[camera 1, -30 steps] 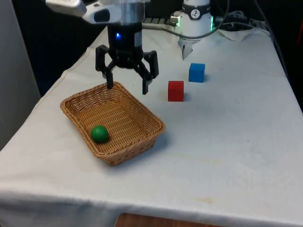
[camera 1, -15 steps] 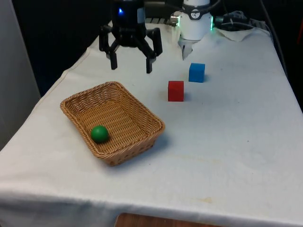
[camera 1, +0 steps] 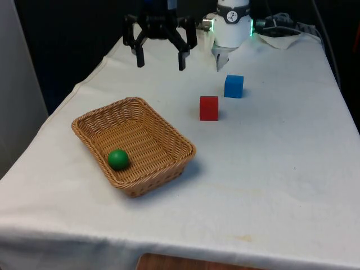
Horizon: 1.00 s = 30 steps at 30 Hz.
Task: Place all non-red objects into the basket.
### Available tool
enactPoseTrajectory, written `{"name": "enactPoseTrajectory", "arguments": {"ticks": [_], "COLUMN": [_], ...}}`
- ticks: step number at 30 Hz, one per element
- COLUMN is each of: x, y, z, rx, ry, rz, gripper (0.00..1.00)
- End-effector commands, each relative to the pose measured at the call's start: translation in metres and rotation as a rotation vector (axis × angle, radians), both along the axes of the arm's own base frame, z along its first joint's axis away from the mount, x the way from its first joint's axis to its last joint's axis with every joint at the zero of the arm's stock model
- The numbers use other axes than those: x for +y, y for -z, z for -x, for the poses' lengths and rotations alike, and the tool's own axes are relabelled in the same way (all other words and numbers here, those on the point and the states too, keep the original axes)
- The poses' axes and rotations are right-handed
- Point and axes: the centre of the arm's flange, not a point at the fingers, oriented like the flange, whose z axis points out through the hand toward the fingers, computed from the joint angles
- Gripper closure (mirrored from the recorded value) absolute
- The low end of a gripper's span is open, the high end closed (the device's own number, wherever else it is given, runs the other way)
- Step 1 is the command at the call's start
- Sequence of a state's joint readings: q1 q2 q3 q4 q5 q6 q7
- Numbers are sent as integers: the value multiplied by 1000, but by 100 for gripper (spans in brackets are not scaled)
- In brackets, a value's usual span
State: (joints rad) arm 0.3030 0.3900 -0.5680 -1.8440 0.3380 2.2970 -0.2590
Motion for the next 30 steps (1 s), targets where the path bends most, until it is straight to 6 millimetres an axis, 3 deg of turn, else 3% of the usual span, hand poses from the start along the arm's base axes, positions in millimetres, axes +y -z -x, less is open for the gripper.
{"name": "enactPoseTrajectory", "arguments": {"ticks": [1,30], "x": [0,29], "y": [-3,-6], "z": [6,72], "rx": [-7,32], "ry": [3,-29], "rz": [9,13], "gripper": [0,0]}}
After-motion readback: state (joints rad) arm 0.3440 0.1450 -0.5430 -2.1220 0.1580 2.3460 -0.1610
